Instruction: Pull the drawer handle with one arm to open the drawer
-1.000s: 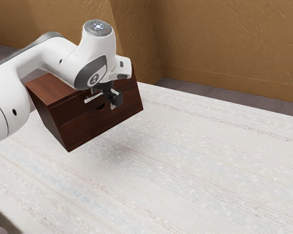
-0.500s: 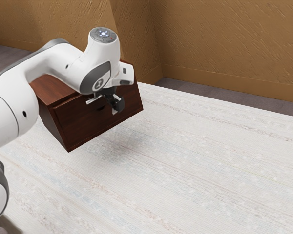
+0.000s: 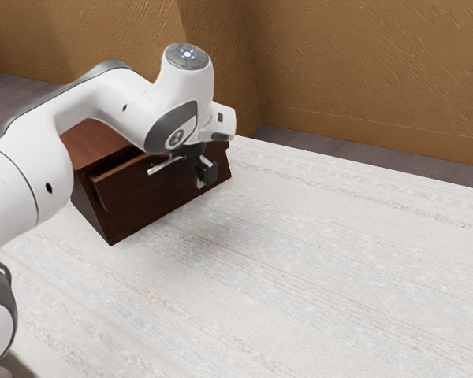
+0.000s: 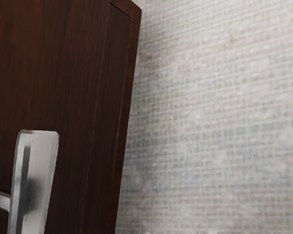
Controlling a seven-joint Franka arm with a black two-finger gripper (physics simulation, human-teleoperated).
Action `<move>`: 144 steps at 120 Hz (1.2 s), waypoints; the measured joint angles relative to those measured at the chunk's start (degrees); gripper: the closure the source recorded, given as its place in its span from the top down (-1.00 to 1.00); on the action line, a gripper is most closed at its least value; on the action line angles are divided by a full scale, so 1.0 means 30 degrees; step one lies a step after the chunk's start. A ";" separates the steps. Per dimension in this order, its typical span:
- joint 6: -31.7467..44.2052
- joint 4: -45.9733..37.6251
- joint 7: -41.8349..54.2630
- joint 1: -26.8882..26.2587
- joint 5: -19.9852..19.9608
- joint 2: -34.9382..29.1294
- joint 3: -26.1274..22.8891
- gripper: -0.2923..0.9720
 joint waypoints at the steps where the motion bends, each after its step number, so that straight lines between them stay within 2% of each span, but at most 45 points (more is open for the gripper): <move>1: -0.0025 -0.0010 0.0001 -0.0019 -0.0003 -0.0031 0.0000 0.42; 15: -0.0355 -0.0540 0.0011 -0.0257 -0.0013 -0.0601 -0.0049 0.34; 32: -0.0609 -0.1411 0.0012 -0.0215 -0.0063 -0.1214 -0.0034 0.44; 76: -0.0787 -0.1769 -0.0033 -0.0868 -0.0124 -0.1599 -0.0167 0.40; 97: -0.0747 -0.2470 -0.0075 -0.1285 -0.0143 -0.1971 -0.0198 0.46; 116: -0.0742 -0.3285 -0.0158 -0.1727 -0.0149 -0.2726 -0.0253 0.37; 144: -0.0647 -0.4179 -0.0300 -0.1723 -0.0256 -0.3337 -0.0434 0.47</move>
